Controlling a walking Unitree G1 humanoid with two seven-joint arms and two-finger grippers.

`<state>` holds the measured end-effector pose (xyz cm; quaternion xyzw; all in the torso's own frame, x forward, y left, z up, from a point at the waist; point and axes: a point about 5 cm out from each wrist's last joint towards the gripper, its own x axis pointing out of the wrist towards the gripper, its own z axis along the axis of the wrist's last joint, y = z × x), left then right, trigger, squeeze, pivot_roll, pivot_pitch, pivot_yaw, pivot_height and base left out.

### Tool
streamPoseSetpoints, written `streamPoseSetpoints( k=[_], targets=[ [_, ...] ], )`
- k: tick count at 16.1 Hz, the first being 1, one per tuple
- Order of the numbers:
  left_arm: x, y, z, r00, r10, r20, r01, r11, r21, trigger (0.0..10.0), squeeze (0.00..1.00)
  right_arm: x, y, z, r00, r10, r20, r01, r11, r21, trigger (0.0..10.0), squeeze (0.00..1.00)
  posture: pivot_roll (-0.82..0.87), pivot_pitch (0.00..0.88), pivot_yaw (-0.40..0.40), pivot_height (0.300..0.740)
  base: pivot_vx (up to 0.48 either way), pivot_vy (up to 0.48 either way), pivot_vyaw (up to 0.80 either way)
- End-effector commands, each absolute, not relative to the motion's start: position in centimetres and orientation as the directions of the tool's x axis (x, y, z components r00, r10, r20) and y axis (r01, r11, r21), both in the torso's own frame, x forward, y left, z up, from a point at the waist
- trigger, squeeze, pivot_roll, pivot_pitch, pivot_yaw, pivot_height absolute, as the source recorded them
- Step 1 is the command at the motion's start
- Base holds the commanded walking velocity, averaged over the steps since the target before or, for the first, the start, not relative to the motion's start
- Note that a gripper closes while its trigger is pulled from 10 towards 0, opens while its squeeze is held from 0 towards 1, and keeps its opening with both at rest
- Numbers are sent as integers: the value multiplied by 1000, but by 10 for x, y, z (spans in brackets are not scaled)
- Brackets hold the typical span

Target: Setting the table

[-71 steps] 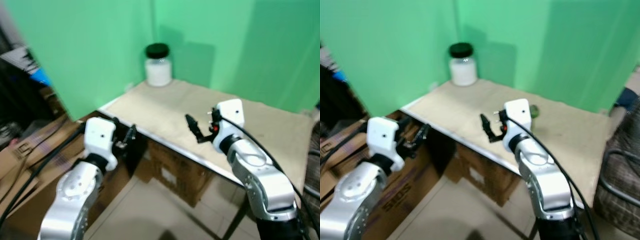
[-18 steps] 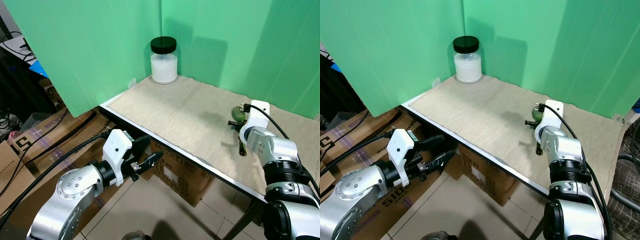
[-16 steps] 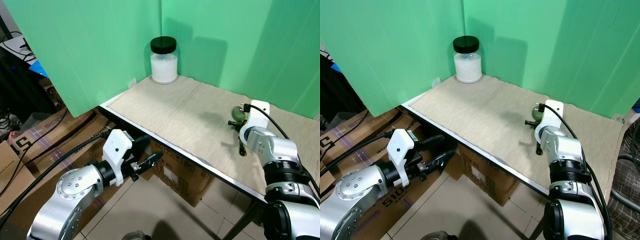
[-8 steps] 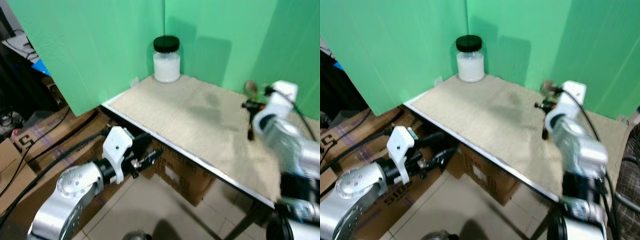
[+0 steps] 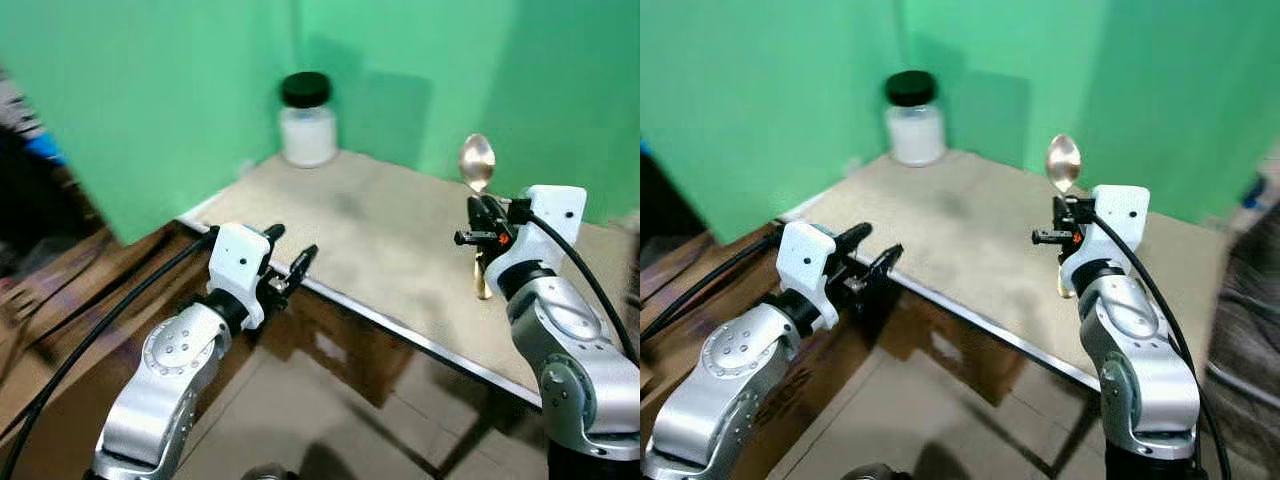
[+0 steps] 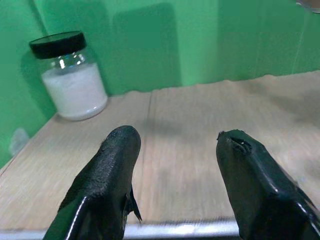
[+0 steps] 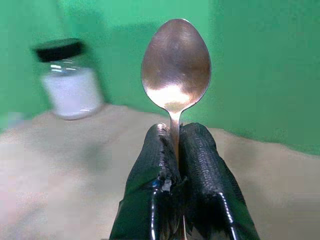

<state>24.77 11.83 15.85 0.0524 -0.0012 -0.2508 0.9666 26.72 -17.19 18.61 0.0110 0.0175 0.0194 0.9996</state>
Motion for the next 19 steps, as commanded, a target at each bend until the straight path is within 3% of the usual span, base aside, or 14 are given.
streamPoseSetpoints(
  k=[1, 6, 8, 12, 19],
  targets=[
    [251, 120, 159, 900, -435, -11, 433, 894, 113, 10000, 0, 267, -167, 197, 998, 41, 37, -39, 998, -53, 10000, 0, 18, 0, 92, 740, 0, 0, -800],
    [253, 124, 163, 932, -362, 9, 359, 926, 121, 10000, 0, 269, -173, 202, 996, -9, 87, 17, 996, -91, 10000, 0, 50, 0, 71, 740, 0, 0, -800],
    [254, 131, 163, 947, -321, 18, 317, 942, 105, 10000, 0, 269, -172, 211, 976, -87, 199, 107, 990, -91, 10000, 0, 4, 0, 84, 740, 0, 0, -800],
    [253, 127, 164, 953, -302, 30, 299, 950, 89, 10000, 0, 270, -174, 210, 976, -86, 200, 96, 995, -41, 10000, 0, 30, 0, 69, 740, 0, 0, -800],
    [255, 128, 167, 973, -210, 101, 207, 978, 39, 10000, 0, 268, -190, 196, 966, -211, 151, 226, 970, -87, 10000, 0, 39, 0, 63, 740, 0, 0, -800]
  ],
)
